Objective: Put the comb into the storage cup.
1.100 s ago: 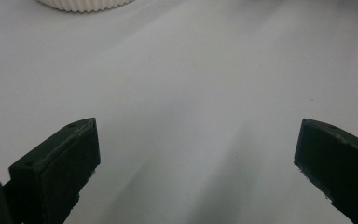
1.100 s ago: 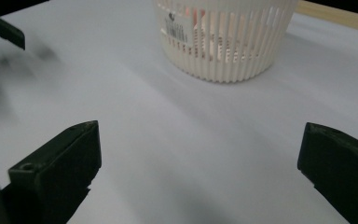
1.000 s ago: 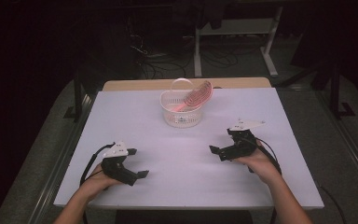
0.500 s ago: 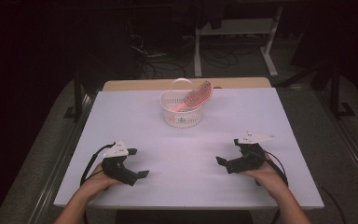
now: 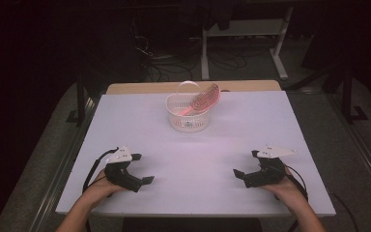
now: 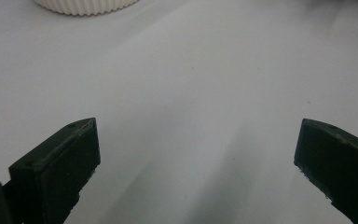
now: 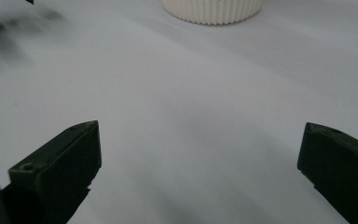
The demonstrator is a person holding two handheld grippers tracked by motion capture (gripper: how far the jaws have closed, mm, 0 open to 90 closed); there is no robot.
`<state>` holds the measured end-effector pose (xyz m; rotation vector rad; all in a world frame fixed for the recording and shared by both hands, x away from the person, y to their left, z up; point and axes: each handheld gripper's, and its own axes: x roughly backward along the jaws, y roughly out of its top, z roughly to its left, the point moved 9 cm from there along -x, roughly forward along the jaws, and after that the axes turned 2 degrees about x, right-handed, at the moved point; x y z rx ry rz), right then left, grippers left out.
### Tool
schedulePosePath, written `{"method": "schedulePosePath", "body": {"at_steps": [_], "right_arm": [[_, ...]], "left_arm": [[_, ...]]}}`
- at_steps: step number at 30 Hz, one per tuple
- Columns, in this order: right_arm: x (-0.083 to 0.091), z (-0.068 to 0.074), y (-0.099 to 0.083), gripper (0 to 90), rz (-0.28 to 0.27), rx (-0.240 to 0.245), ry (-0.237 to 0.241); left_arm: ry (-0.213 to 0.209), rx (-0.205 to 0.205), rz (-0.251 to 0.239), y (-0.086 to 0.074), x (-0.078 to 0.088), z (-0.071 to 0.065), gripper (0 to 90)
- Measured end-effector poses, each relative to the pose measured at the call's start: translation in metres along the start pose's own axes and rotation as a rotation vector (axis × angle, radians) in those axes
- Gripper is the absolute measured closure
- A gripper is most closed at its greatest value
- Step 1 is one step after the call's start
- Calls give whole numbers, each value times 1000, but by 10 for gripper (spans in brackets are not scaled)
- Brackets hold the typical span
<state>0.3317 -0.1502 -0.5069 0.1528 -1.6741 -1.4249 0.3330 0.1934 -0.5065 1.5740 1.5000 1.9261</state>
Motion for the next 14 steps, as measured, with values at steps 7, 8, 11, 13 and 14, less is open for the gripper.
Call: {"method": "schedulePosePath", "body": {"at_steps": [7, 8, 11, 13, 14], "right_arm": [[-2, -4, -6, 0, 28, 11, -7], [-2, -5, -7, 0, 32, 13, -10], [-2, -3, -7, 0, 29, 15, -5], [-3, -3, -6, 0, 31, 18, -2], [-3, -2, -7, 0, 34, 21, -2]], "left_arm": [[-3, -3, 2, -1, 0, 1, 4], [-3, -2, 1, -1, 0, 1, 4], [-5, -5, 3, -1, 0, 0, 4], [-5, -6, 6, -1, 0, 0, 4], [-5, -6, 7, -1, 0, 0, 4]]}}
